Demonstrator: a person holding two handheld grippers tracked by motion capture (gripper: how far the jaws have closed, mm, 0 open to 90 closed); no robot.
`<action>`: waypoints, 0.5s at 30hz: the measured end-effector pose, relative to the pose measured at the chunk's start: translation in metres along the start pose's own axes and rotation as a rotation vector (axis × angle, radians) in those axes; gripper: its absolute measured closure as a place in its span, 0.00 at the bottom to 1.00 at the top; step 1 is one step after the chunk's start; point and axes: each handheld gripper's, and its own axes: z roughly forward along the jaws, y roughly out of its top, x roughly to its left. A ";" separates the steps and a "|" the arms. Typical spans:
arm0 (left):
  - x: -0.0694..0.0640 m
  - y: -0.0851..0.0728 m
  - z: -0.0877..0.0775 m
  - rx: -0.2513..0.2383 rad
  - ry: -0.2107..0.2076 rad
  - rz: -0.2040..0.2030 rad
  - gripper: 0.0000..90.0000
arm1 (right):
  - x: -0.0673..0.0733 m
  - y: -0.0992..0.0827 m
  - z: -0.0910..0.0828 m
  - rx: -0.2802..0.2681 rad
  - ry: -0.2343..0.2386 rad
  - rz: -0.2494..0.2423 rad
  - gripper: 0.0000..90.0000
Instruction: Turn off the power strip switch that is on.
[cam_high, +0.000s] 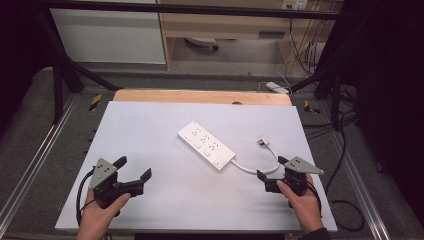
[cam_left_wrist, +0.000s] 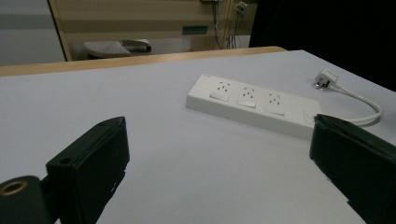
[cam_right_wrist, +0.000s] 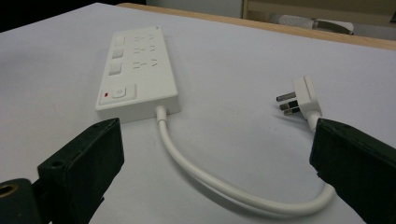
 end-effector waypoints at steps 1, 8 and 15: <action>0.000 0.002 0.001 0.004 -0.002 0.001 0.05 | 0.000 0.000 0.000 0.000 0.000 -0.001 0.04; 0.001 0.013 0.010 0.017 -0.015 -0.014 0.06 | 0.002 0.001 0.000 0.002 0.002 -0.011 0.04; -0.002 0.029 0.019 0.017 -0.035 -0.023 0.06 | 0.002 0.000 0.000 0.012 0.010 -0.009 0.04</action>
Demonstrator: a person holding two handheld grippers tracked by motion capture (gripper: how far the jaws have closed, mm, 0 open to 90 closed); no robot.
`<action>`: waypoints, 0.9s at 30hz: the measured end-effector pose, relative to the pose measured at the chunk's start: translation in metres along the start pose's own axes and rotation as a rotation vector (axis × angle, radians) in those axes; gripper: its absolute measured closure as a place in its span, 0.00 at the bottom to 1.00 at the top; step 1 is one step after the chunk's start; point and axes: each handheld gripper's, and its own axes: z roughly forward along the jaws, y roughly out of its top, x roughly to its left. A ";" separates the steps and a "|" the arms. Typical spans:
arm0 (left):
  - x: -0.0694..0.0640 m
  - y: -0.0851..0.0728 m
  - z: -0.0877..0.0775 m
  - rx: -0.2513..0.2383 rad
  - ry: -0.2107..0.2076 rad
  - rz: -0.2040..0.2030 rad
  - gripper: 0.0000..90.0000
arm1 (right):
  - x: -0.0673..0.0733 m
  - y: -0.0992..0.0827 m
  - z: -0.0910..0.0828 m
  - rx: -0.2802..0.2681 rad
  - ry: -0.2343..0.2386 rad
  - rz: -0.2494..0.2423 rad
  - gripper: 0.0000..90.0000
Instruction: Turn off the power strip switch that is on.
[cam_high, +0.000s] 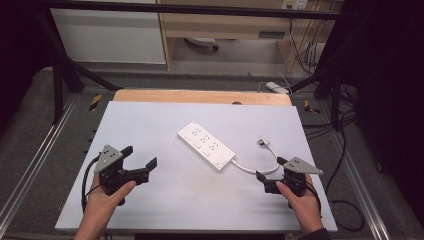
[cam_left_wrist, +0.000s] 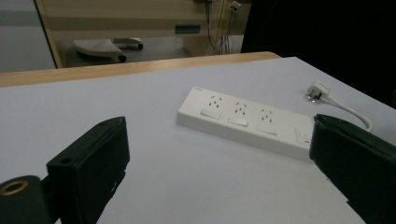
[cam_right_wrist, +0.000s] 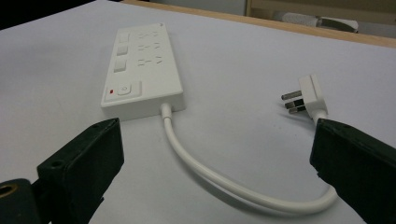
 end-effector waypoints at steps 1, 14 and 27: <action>-0.001 0.002 0.002 0.000 -0.002 0.001 0.06 | 0.000 0.000 0.000 0.000 0.000 0.000 0.04; -0.017 0.021 0.031 0.019 -0.064 0.021 0.06 | 0.001 -0.001 0.001 0.015 0.010 0.000 0.03; -0.027 0.034 0.064 0.029 -0.066 0.025 0.06 | 0.002 -0.001 0.003 0.029 0.011 0.007 0.03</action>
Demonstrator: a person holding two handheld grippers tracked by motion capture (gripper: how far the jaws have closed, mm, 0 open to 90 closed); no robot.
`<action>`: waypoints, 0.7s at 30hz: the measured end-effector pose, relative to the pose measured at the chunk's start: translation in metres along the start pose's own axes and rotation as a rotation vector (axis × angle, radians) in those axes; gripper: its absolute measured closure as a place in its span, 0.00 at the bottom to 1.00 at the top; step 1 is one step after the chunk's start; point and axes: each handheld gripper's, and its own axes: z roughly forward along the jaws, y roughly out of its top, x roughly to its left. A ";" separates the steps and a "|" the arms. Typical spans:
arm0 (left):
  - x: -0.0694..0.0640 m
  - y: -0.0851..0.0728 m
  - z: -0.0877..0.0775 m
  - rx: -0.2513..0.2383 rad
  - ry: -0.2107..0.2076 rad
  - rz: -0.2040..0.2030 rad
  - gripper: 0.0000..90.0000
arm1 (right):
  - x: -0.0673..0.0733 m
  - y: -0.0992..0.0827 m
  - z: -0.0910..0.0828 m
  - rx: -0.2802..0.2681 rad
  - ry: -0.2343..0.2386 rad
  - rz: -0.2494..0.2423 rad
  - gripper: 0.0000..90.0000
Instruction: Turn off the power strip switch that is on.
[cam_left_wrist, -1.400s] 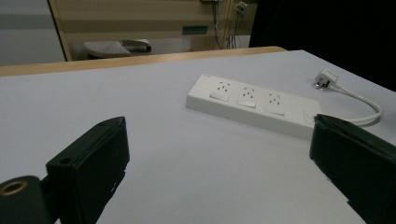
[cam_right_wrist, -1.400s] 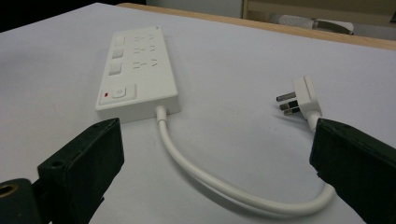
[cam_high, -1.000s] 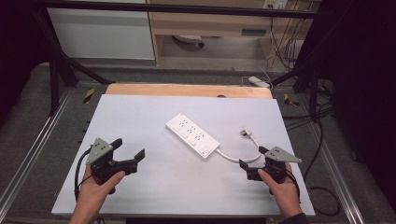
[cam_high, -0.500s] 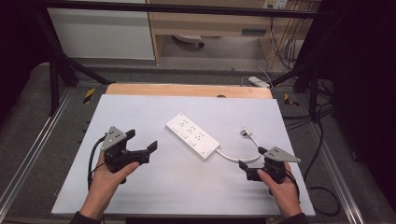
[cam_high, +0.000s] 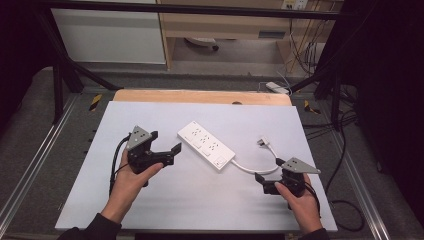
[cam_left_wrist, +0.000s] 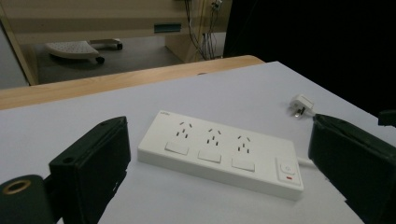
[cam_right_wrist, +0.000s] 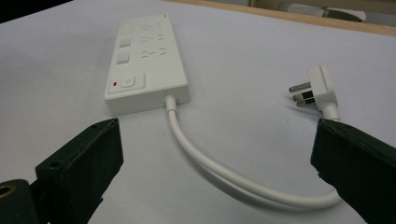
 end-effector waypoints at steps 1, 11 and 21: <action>0.000 0.002 0.002 0.001 0.001 0.006 0.06 | 0.000 0.000 0.000 0.003 0.003 0.001 0.03; 0.003 0.011 0.021 0.000 0.004 0.000 0.07 | -0.001 0.000 -0.002 -0.003 -0.004 0.008 0.04; 0.005 0.017 0.036 -0.004 0.026 0.005 0.09 | 0.001 0.000 -0.001 0.002 0.002 0.000 0.04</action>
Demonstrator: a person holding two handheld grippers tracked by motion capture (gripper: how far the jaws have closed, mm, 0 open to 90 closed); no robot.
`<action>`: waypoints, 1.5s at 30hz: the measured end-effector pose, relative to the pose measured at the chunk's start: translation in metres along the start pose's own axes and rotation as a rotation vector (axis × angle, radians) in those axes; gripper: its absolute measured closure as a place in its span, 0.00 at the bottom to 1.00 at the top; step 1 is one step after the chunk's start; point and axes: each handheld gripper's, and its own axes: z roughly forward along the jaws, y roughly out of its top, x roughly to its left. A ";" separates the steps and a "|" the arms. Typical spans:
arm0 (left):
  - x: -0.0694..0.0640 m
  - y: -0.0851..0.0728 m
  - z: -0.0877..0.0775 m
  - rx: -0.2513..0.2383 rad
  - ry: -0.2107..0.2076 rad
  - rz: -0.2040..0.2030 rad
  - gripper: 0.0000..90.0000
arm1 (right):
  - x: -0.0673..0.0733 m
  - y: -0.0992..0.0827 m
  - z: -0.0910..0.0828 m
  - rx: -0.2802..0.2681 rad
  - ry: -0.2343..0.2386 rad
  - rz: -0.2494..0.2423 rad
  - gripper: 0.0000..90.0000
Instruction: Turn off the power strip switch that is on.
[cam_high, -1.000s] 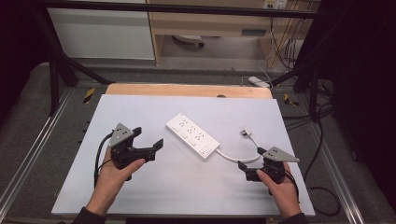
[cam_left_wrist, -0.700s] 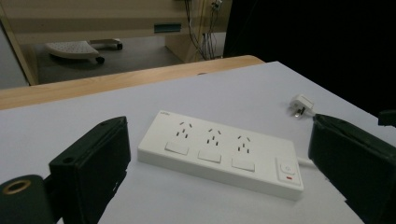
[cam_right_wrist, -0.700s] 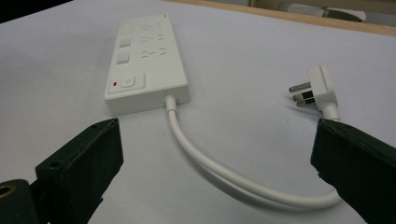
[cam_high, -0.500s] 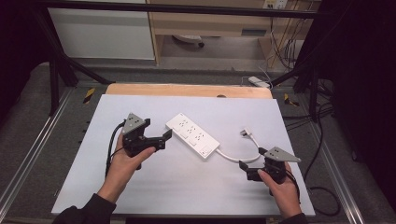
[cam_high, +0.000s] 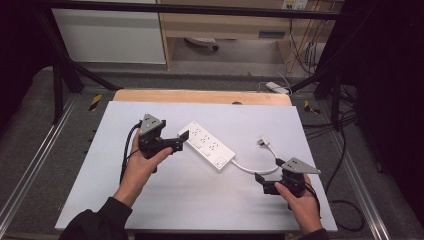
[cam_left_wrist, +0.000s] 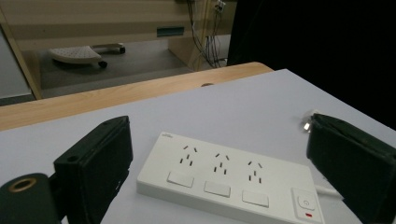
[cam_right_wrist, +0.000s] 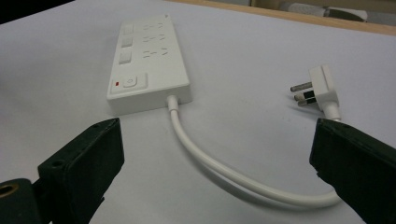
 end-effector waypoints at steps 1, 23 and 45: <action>0.001 0.000 0.002 -0.001 0.002 -0.006 0.09 | 0.000 0.000 0.000 0.007 0.006 0.001 0.04; 0.014 0.000 0.029 0.024 0.032 -0.007 0.13 | 0.002 0.000 0.000 0.003 0.012 -0.004 0.04; 0.033 -0.010 0.056 0.051 0.097 -0.027 0.15 | 0.012 0.001 0.005 0.027 0.041 -0.041 0.04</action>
